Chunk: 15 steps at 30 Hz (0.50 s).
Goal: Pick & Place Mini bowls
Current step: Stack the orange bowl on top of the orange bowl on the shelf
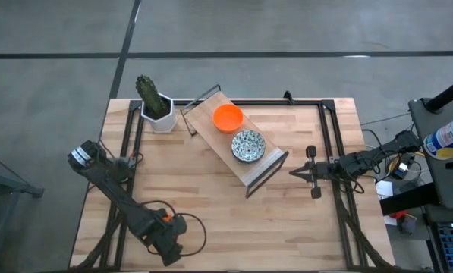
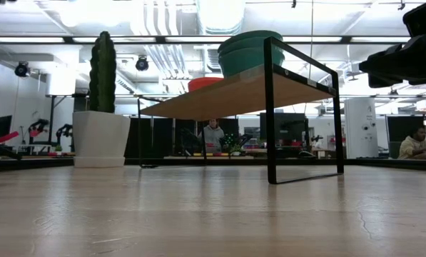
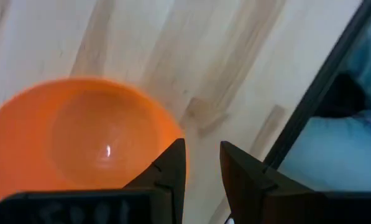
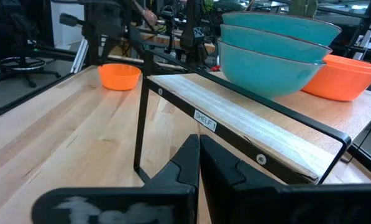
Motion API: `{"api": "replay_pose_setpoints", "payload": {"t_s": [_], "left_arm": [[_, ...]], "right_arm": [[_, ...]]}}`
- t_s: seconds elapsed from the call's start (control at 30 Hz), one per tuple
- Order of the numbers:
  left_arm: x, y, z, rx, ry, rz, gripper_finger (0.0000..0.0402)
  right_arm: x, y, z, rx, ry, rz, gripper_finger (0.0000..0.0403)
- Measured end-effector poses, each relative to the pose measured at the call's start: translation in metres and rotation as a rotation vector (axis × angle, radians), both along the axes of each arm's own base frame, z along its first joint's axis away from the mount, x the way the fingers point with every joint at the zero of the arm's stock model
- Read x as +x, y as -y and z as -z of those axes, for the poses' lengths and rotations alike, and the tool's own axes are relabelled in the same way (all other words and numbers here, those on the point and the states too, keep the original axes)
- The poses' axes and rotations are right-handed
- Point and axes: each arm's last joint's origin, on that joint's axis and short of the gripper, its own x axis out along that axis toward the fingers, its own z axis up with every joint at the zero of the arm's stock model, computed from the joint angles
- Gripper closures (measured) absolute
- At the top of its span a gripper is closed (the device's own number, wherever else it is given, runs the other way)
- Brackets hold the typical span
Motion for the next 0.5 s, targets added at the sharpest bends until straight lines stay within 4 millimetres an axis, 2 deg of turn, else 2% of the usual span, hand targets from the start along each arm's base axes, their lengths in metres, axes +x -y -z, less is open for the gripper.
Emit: {"api": "replay_pose_setpoints", "payload": {"t_s": [0.17,0.5], "left_arm": [[0.003,0.0,-0.003,0.036,0.061,-0.021,0.031],[-0.004,-0.009,0.021,0.094,0.003,-0.057,0.031]], "right_arm": [[0.0,0.0,0.0,0.0,0.0,0.0,0.0394],[0.0,0.0,0.0,0.0,0.0,0.0,0.0394]]}}
